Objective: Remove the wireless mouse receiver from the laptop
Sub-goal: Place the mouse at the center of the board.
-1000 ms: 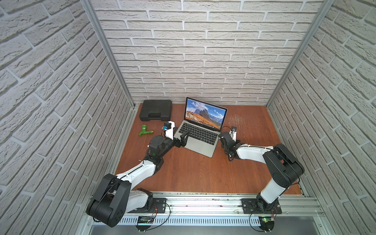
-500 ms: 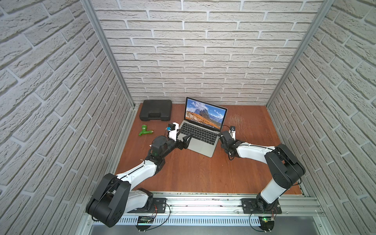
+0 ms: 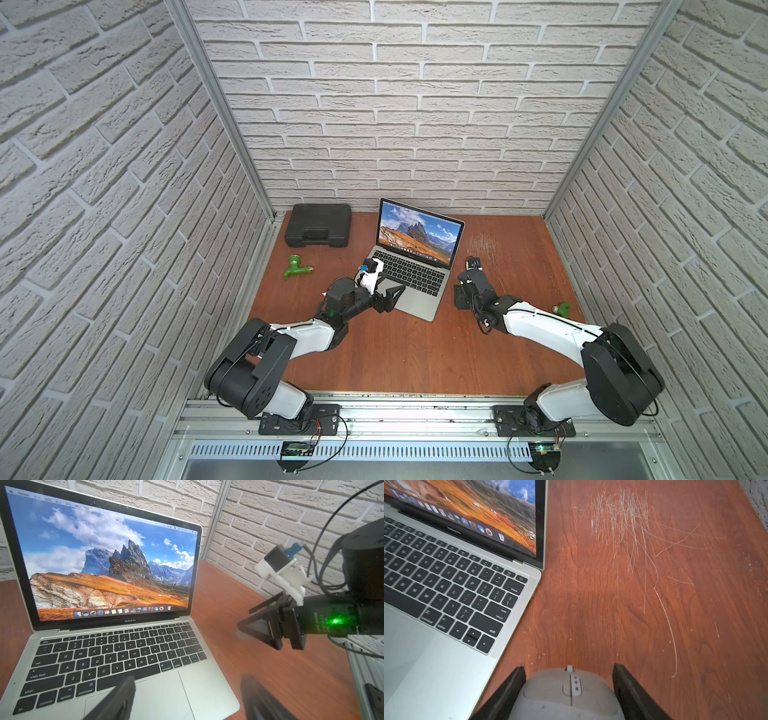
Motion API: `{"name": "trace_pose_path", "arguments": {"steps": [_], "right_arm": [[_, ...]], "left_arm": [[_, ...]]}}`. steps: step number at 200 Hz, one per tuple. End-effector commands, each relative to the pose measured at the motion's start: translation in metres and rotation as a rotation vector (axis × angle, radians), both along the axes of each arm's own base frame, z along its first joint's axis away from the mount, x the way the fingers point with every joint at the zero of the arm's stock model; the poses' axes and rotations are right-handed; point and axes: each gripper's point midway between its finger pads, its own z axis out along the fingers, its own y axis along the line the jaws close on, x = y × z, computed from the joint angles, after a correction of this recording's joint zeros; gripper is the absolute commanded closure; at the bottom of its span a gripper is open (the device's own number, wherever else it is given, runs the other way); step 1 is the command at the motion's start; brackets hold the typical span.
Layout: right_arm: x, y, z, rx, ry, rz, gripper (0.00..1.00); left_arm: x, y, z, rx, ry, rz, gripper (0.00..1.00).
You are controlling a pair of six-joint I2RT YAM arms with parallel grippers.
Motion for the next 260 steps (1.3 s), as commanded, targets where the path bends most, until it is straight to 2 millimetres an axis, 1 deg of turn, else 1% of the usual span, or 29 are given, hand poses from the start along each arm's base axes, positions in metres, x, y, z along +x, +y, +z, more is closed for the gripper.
{"name": "trace_pose_path", "arguments": {"steps": [1, 26, 46, 75, 89, 98, 103, 114, 129, 143, 157, 165, 182, 207, 215, 220, 224, 240, 243, 246, 260], "right_arm": [[0.006, -0.005, -0.009, -0.039, -0.015, -0.039, 0.97], [0.014, -0.007, -0.013, -0.051, -0.043, -0.077, 0.97], [0.019, -0.013, -0.017, -0.073, -0.061, -0.125, 0.97], [0.027, -0.015, -0.029, -0.077, -0.08, -0.158, 0.96], [0.03, -0.018, -0.039, -0.077, -0.052, -0.183, 0.88], [0.032, -0.018, -0.043, -0.083, -0.03, -0.191, 0.85], [0.033, -0.018, -0.044, -0.083, -0.022, -0.196, 0.81], [0.033, -0.018, -0.048, -0.068, 0.001, -0.199, 0.65], [0.031, -0.014, -0.049, -0.018, 0.042, -0.201, 0.55], [0.024, -0.012, -0.046, 0.016, 0.077, -0.205, 0.52], [0.014, -0.01, -0.045, 0.059, 0.091, -0.201, 0.46], [0.008, -0.011, -0.047, 0.07, 0.102, -0.202, 0.41], [0.0, -0.012, -0.053, 0.075, 0.131, -0.194, 0.4], [-0.007, -0.002, -0.069, 0.111, 0.187, -0.162, 0.37], [-0.01, -0.002, -0.072, 0.111, 0.198, -0.169, 0.37], [-0.01, -0.002, -0.072, 0.115, 0.193, -0.167, 0.33], [-0.011, -0.001, -0.072, 0.118, 0.191, -0.165, 0.28], [-0.01, 0.0, -0.067, 0.116, 0.191, -0.154, 0.27], [-0.009, 0.001, -0.066, 0.113, 0.193, -0.15, 0.24], [-0.009, 0.001, -0.064, 0.112, 0.194, -0.149, 0.22], [-0.009, 0.002, -0.06, 0.104, 0.206, -0.14, 0.22]], "left_arm": [[0.007, -0.007, 0.025, -0.032, -0.096, -0.003, 0.14], [0.008, -0.004, 0.025, -0.024, -0.098, 0.021, 0.14], [0.01, 0.0, 0.025, -0.009, -0.105, 0.049, 0.13], [0.012, 0.004, 0.027, -0.001, -0.117, 0.079, 0.12], [0.015, 0.006, 0.026, 0.003, -0.117, 0.098, 0.11], [0.016, 0.007, 0.025, 0.004, -0.116, 0.107, 0.1], [0.016, 0.007, 0.026, 0.004, -0.116, 0.109, 0.1], [0.016, 0.008, 0.027, 0.002, -0.119, 0.116, 0.09], [0.016, 0.01, 0.031, -0.001, -0.124, 0.123, 0.08], [0.014, 0.011, 0.035, 0.0, -0.128, 0.124, 0.08], [0.013, 0.013, 0.039, 0.005, -0.137, 0.132, 0.08], [0.013, 0.014, 0.04, 0.009, -0.139, 0.134, 0.08], [0.012, 0.015, 0.039, 0.022, -0.138, 0.136, 0.08], [0.012, 0.016, 0.037, 0.024, -0.131, 0.14, 0.08], [0.012, 0.015, 0.037, 0.024, -0.131, 0.137, 0.08], [0.012, 0.016, 0.037, 0.024, -0.129, 0.139, 0.08], [0.012, 0.016, 0.037, 0.022, -0.13, 0.141, 0.08], [0.011, 0.016, 0.037, 0.025, -0.127, 0.14, 0.08], [0.011, 0.017, 0.037, 0.025, -0.127, 0.142, 0.07], [0.011, 0.017, 0.037, 0.027, -0.125, 0.141, 0.07], [0.011, 0.017, 0.036, 0.033, -0.124, 0.145, 0.07]]}}
